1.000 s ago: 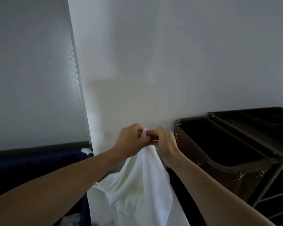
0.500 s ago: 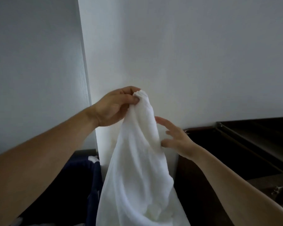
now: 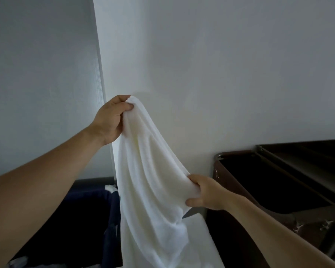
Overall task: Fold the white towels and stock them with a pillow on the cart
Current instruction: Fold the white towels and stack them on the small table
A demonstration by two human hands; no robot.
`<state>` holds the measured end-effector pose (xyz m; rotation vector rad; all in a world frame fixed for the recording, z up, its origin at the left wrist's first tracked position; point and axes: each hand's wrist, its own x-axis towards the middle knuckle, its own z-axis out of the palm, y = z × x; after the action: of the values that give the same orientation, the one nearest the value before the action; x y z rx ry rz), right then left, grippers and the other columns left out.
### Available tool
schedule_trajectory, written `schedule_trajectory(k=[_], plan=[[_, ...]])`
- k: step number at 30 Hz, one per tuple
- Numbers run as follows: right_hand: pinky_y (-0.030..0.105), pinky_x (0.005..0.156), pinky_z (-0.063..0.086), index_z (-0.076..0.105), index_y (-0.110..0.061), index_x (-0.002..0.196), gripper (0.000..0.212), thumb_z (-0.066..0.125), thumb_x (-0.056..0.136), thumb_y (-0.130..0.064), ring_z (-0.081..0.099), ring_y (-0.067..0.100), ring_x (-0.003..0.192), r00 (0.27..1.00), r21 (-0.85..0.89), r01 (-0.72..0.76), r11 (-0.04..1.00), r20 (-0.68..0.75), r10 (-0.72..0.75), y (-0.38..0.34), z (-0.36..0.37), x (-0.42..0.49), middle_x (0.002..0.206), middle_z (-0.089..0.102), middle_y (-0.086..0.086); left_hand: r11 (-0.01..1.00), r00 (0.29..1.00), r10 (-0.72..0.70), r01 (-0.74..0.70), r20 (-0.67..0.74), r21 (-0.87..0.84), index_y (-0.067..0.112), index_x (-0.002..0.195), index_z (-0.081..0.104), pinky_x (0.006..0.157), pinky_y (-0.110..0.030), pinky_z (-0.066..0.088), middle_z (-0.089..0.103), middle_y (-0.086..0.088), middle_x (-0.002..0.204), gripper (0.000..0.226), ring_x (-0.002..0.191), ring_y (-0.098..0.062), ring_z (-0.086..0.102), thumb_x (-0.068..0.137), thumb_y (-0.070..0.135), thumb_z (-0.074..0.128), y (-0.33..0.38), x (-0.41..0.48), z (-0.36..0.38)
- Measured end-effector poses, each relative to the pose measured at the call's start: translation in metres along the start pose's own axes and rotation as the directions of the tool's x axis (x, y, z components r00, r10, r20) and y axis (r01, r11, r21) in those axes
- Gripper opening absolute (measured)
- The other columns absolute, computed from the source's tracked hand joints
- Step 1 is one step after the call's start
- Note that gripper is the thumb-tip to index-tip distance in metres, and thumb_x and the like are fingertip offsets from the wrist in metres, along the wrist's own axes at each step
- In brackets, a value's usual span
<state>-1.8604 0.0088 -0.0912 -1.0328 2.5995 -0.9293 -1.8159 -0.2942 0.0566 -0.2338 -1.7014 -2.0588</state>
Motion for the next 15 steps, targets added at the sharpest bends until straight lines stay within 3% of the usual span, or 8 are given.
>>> schedule_trajectory(k=[2, 4, 7, 10, 12, 15], plan=[[0.020, 0.083, 0.042, 0.053, -0.039, 0.122, 0.067, 0.069, 0.061, -0.059, 0.053, 0.007, 0.101, 0.999, -0.111, 0.028, 0.993, -0.026, -0.031, 0.004, 0.006, -0.001, 0.107, 0.050, -0.022, 1.000, 1.000, 0.009, -0.009, 0.009, -0.003, 0.024, 0.087, 0.076, 0.074, -0.027, 0.057, 0.074, 0.000, 0.093, 0.026, 0.087, -0.015, 0.071, 0.084, 0.005, 0.058, 0.000, 0.001, -0.001], [0.025, 0.090, 0.041, 0.057, -0.035, 0.122, 0.068, 0.060, 0.062, -0.066, 0.048, 0.008, 0.101, 0.994, -0.256, 0.089, 0.963, -0.043, -0.104, 0.005, 0.007, -0.001, 0.103, 0.047, -0.023, 1.000, 0.999, 0.005, -0.006, 0.032, 0.029, 0.025, 0.087, 0.077, 0.077, -0.027, 0.057, 0.074, 0.000, 0.094, 0.026, 0.089, -0.015, 0.070, 0.083, 0.006, 0.059, -0.001, 0.000, -0.004], [0.031, 0.086, 0.043, 0.065, -0.033, 0.095, 0.052, 0.053, 0.062, -0.071, 0.047, 0.010, 0.091, 0.995, -0.370, 0.068, 0.927, -0.043, -0.090, 0.006, 0.001, -0.001, 0.087, 0.047, -0.019, 0.996, 1.000, -0.008, 0.007, 0.006, 0.090, 0.025, 0.088, 0.077, 0.089, -0.031, 0.054, 0.073, -0.001, 0.098, 0.026, 0.095, -0.017, 0.067, 0.083, 0.006, 0.060, -0.006, -0.002, -0.016], [0.025, 0.069, 0.042, 0.052, -0.031, 0.071, 0.032, 0.069, 0.070, -0.059, 0.054, 0.008, 0.079, 0.995, -0.369, 0.006, 0.929, 0.099, 0.033, 0.012, -0.002, -0.005, 0.083, 0.055, -0.012, 0.994, 0.997, -0.025, 0.032, -0.072, 0.103, 0.025, 0.087, 0.077, 0.098, -0.036, 0.048, 0.072, -0.002, 0.099, 0.031, 0.099, -0.020, 0.064, 0.088, 0.001, 0.057, -0.013, -0.004, -0.032], [0.023, 0.063, 0.040, 0.046, -0.033, 0.071, 0.030, 0.070, 0.075, -0.051, 0.055, 0.011, 0.076, 0.977, -0.425, -0.031, 0.905, 0.176, 0.116, 0.011, -0.002, -0.007, 0.083, 0.055, -0.010, 0.989, 0.996, -0.047, 0.057, -0.072, 0.136, 0.025, 0.086, 0.077, 0.094, -0.034, 0.047, 0.071, -0.001, 0.097, 0.033, 0.096, -0.019, 0.062, 0.089, 0.000, 0.056, -0.019, -0.008, -0.038], [0.022, 0.053, 0.032, 0.045, -0.029, 0.066, 0.029, 0.064, 0.082, -0.043, 0.049, 0.012, 0.061, 0.960, -0.582, 0.020, 0.813, 0.239, 0.147, 0.000, 0.002, -0.006, 0.069, 0.051, -0.006, 0.974, 0.996, -0.078, 0.086, -0.047, 0.207, 0.027, 0.085, 0.077, 0.075, -0.024, 0.050, 0.072, 0.004, 0.089, 0.033, 0.079, -0.009, 0.066, 0.090, 0.002, 0.057, -0.027, -0.015, -0.042]])
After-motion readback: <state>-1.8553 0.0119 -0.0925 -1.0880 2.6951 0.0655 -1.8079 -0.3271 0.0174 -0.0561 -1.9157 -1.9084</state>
